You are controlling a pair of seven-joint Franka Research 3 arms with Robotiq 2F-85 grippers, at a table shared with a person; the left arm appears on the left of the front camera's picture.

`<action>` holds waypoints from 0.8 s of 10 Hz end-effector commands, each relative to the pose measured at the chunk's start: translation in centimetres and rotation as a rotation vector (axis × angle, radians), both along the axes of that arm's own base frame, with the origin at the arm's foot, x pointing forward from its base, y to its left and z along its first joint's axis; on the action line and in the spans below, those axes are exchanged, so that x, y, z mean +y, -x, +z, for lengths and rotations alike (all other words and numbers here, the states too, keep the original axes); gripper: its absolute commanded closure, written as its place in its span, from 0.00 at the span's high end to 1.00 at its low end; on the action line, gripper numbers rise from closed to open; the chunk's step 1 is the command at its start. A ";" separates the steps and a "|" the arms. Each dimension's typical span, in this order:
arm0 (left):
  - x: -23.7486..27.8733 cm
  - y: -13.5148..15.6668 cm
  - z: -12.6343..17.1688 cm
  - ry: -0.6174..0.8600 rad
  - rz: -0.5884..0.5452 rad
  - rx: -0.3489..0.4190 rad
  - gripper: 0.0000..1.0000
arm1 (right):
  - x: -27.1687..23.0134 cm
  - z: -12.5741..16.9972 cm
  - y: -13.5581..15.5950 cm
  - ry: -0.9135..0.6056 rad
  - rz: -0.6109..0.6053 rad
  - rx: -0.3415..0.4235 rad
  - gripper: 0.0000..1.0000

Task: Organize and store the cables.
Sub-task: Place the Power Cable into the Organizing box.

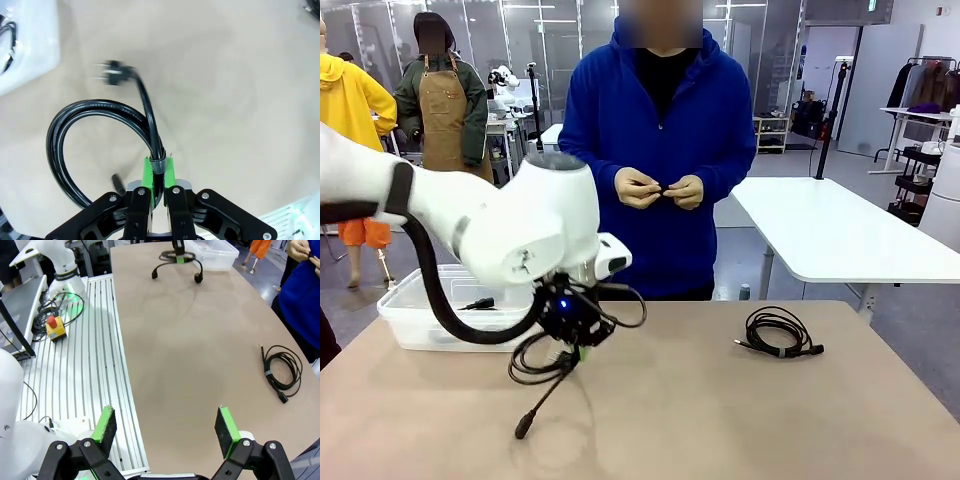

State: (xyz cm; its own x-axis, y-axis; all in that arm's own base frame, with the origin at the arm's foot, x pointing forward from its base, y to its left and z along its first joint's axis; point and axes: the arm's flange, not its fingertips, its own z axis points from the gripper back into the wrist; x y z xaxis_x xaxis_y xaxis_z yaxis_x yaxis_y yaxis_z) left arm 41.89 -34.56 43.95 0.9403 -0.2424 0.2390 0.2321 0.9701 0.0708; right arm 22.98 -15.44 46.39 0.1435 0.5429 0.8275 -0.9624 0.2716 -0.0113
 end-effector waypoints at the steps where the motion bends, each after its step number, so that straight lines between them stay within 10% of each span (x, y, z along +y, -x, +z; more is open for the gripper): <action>1: 2.6 1.8 1.2 -0.010 -0.045 -0.002 0.03 | 0.0 -0.2 0.1 -0.008 0.009 -0.017 1.00; 8: 1.3 1.4 1.3 -0.015 -0.029 -0.008 0.10 | 0.0 -0.2 0.1 -0.008 0.009 -0.017 1.00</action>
